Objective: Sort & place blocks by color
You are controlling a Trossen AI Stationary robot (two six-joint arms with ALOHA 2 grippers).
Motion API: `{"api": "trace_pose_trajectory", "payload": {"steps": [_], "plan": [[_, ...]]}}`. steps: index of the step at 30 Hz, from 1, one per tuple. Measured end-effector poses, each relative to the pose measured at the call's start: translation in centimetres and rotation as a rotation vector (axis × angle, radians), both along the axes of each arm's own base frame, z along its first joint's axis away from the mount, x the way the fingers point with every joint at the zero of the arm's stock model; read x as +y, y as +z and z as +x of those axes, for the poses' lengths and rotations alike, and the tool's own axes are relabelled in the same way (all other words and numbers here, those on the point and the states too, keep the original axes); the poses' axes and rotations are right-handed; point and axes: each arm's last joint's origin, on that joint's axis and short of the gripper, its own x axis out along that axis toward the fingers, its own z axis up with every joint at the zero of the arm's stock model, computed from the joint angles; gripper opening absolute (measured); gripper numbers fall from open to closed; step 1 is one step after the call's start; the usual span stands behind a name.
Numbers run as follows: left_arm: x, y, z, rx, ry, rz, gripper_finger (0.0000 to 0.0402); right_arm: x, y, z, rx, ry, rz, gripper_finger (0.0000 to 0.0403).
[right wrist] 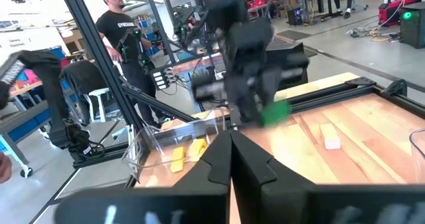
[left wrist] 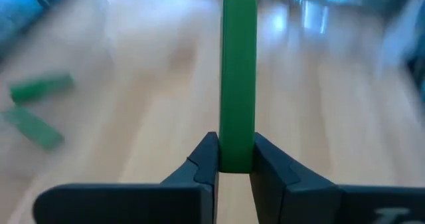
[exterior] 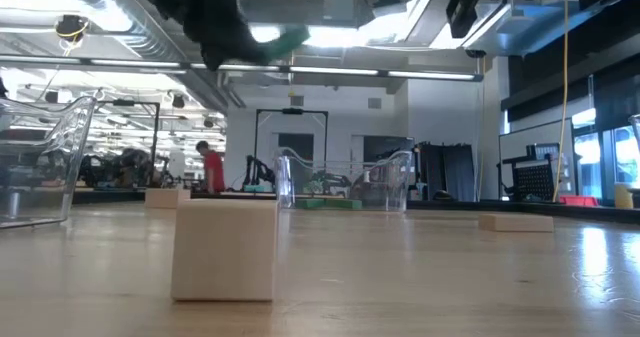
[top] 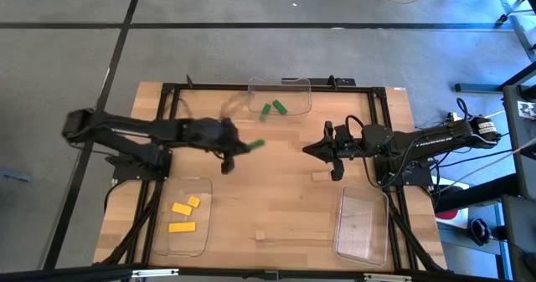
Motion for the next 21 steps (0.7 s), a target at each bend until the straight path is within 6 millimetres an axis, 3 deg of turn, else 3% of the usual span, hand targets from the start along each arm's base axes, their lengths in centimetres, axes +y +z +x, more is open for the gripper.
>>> {"api": "trace_pose_trajectory", "payload": {"steps": [3,8,21], "plan": [[0.5,0.2,-1.5,-0.206,0.108,-0.05,0.0043,0.0,0.0,0.0,-0.003,0.0,0.001,0.0005],[0.5,0.6,-1.8,-0.485,0.22,-0.1,0.0043,-0.1,0.2,0.0,-0.016,-0.029,0.002,0.0005],[-0.3,0.8,-1.0,-0.56,0.232,-0.075,0.0043,-0.1,0.3,0.0,-0.031,-0.045,0.003,0.0006]]}}
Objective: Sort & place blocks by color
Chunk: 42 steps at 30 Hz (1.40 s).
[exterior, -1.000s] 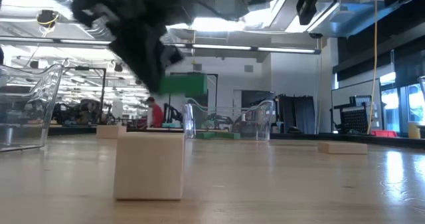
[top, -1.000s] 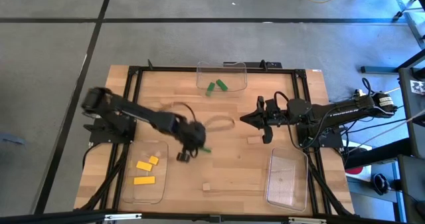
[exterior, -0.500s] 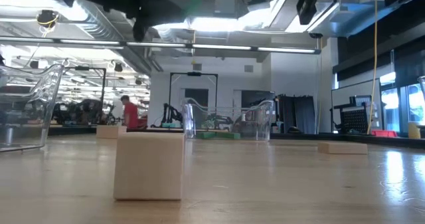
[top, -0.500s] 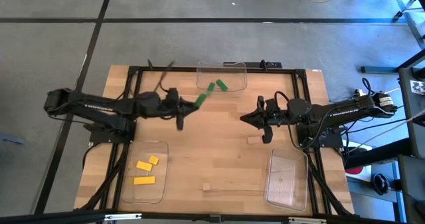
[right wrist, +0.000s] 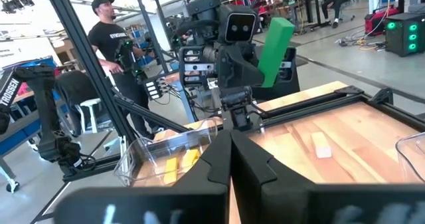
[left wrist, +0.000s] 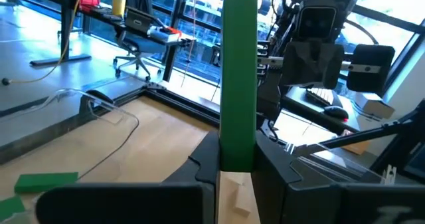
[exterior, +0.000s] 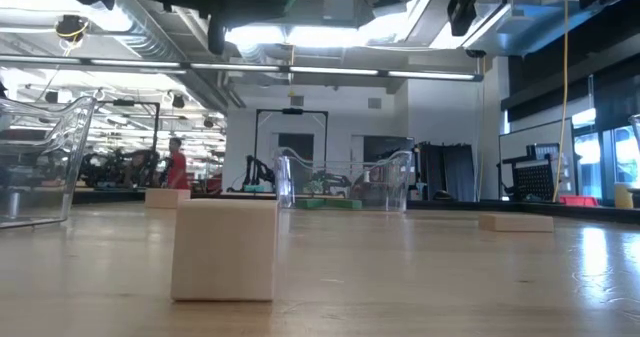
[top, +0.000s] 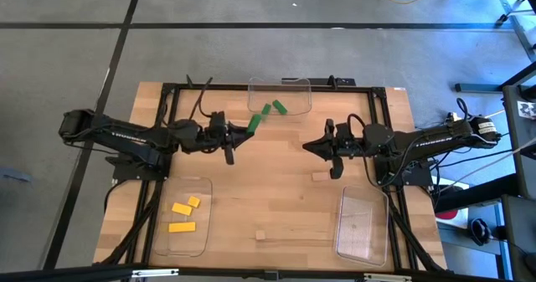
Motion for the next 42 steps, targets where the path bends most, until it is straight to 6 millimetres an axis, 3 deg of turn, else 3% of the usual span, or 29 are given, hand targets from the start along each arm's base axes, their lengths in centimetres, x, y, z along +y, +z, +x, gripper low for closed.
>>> {"api": "trace_pose_trajectory", "payload": {"steps": [7,12,16,22,29,36,42], "plan": [[-0.2,0.3,0.0,-0.027,-0.056,0.003,0.0043,0.0,0.1,0.0,-0.006,-0.011,0.027,0.0007],[-0.2,0.3,0.0,-0.031,-0.081,0.001,0.0043,-0.1,0.1,0.0,-0.007,-0.033,0.039,0.0032],[-0.3,0.4,0.0,-0.04,-0.096,0.002,0.0043,-0.2,0.1,0.0,-0.009,-0.082,0.093,0.0081],[-0.3,0.4,0.0,-0.04,-0.101,0.003,0.0043,-0.3,-0.2,0.4,-0.01,-0.117,0.115,0.0188],[-0.4,0.0,1.2,-0.011,-0.123,-0.014,0.0043,0.1,0.0,4.4,0.039,-0.121,0.061,0.0272],[-0.6,0.3,4.5,0.015,-0.193,-0.007,0.0043,0.4,1.4,9.0,0.046,-0.127,-0.004,0.028],[-1.0,0.5,5.3,0.017,-0.247,-0.011,0.0043,0.3,2.2,9.9,0.037,-0.134,-0.002,0.028]]}}
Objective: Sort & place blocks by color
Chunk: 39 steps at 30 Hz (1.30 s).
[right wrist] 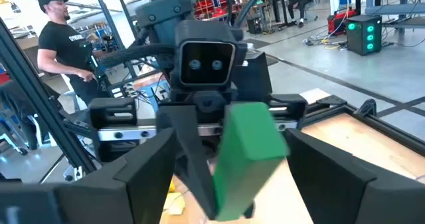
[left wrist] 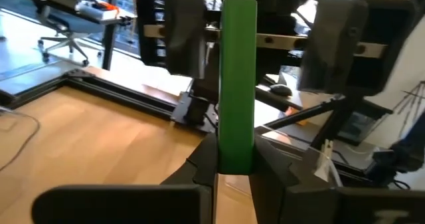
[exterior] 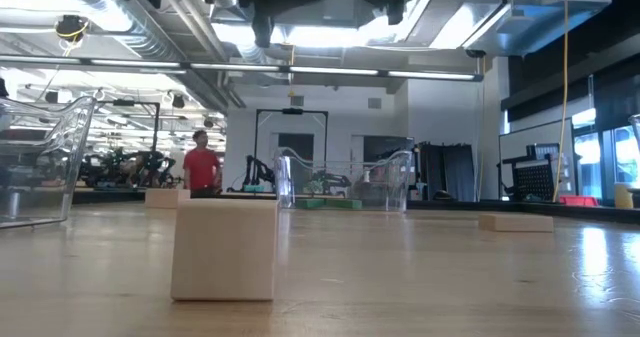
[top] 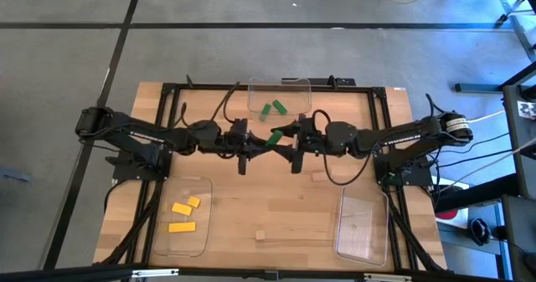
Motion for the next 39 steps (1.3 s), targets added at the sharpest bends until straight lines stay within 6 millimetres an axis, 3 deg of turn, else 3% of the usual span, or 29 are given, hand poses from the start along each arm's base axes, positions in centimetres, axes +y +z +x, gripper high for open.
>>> {"api": "trace_pose_trajectory", "payload": {"steps": [5,9,12,17,18,29,39], "plan": [[-0.1,0.0,0.0,0.005,0.004,0.015,0.0043,0.0,-0.1,0.0,0.009,0.0,0.01,0.0273],[-0.1,0.0,0.0,0.006,0.005,0.023,0.0043,0.0,-0.1,0.0,0.011,-0.001,0.025,0.0238],[0.0,0.0,0.0,0.007,0.006,0.024,0.0043,0.0,-0.1,0.0,0.011,-0.001,0.025,0.0188],[-0.1,0.0,0.0,0.007,-0.005,0.023,0.0043,0.1,-0.1,0.0,0.015,0.045,0.019,0.0064],[-0.1,0.0,0.0,0.007,-0.012,0.024,0.0043,0.0,-0.1,0.0,0.012,0.059,0.016,0.0058],[0.2,0.3,-0.4,0.016,0.022,0.047,0.0141,-0.5,-0.1,-0.2,0.043,0.088,0.02,0.0059],[2.1,2.9,-5.5,0.14,0.097,0.049,0.016,-2.4,1.4,-5.0,0.264,0.033,-0.024,0.0059]]}}
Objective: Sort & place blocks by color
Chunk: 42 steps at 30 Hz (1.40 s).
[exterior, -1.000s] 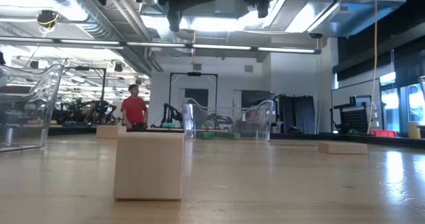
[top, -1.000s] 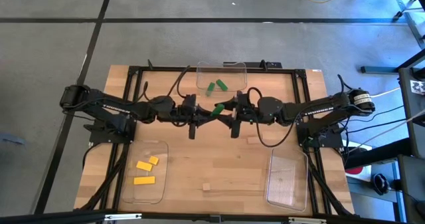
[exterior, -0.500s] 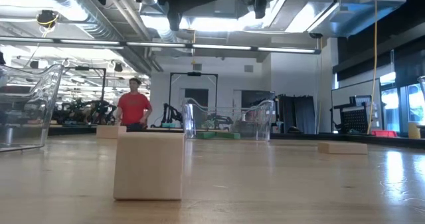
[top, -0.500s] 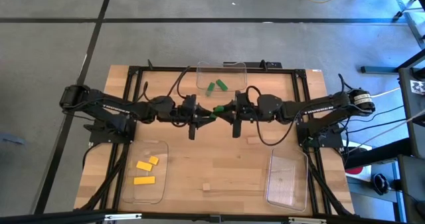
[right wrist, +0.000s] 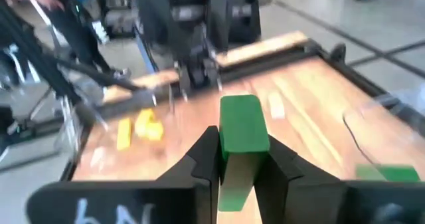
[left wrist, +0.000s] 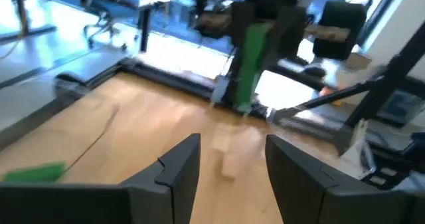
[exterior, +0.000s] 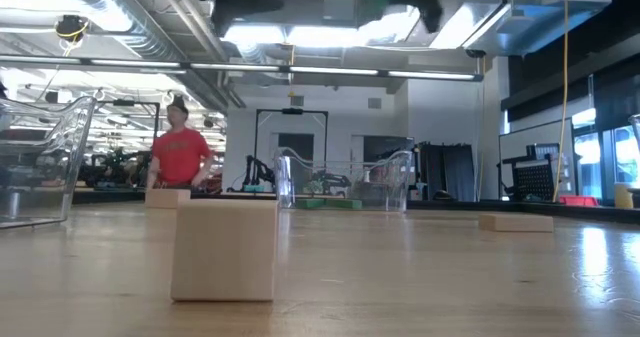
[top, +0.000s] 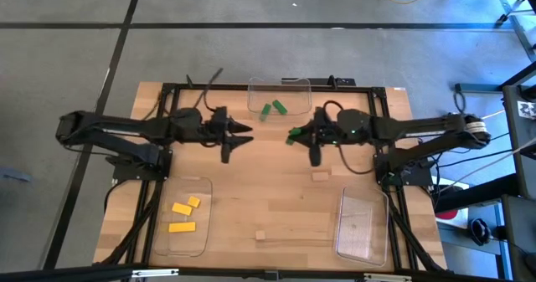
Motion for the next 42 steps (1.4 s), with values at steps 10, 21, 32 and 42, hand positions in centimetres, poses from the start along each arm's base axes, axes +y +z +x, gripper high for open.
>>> {"api": "trace_pose_trajectory", "payload": {"steps": [10,21,32,42], "plan": [[0.2,1.6,-4.4,-0.045,0.053,0.025,0.016,-0.4,1.4,-6.2,0.155,-0.104,-0.007,0.0059],[0.1,0.3,-5.0,-0.113,0.051,-0.019,0.016,-0.4,2.4,-7.5,0.098,-0.103,-0.005,0.0059],[0.0,1.8,-5.1,-0.268,0.013,-0.014,0.0158,-2.6,2.5,-4.2,0.05,-0.218,-0.066,0.0059],[0.0,2.0,-5.2,-0.289,0.015,-0.015,0.0158,-12.8,-1.2,2.3,0.287,-0.458,-0.026,0.0059]]}}
